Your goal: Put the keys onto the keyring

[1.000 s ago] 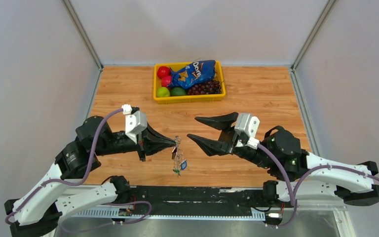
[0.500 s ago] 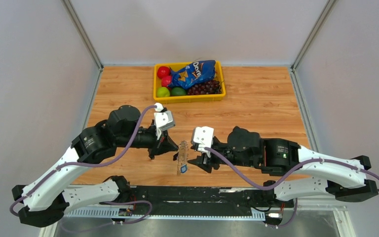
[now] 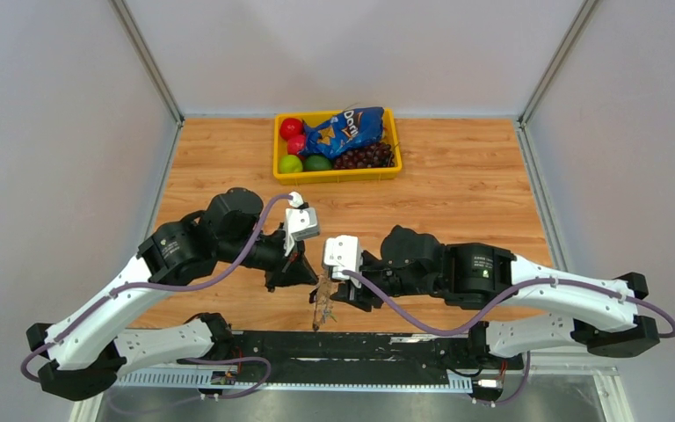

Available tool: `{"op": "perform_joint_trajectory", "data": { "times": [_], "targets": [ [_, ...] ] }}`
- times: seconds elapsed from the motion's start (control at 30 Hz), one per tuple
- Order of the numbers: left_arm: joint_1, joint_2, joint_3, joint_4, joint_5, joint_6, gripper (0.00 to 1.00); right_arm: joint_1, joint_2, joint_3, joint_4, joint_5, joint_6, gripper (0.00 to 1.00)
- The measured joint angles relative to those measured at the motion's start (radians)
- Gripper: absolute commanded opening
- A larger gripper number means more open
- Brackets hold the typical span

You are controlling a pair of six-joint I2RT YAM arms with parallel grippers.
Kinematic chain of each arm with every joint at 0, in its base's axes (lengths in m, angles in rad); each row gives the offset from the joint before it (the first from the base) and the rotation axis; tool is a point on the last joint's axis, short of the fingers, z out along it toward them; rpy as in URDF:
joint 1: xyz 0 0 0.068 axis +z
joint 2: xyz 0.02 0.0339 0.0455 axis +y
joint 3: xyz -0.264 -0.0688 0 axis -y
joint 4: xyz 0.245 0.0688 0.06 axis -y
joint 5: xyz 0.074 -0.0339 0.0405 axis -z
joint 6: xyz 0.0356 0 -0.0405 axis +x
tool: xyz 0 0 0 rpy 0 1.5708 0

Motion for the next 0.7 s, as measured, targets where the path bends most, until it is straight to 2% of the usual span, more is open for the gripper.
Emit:
{"op": "perform_joint_trajectory", "data": {
  "times": [0.33,0.7],
  "targets": [
    [-0.007,-0.024,-0.019,0.000,0.027,0.003,0.00,-0.055,0.031,0.003,0.034,-0.060,-0.020,0.34],
    [-0.010,-0.043,-0.026,0.000,0.027,0.003,0.00,-0.060,0.068,0.043,0.064,-0.122,-0.020,0.30]
  ]
}}
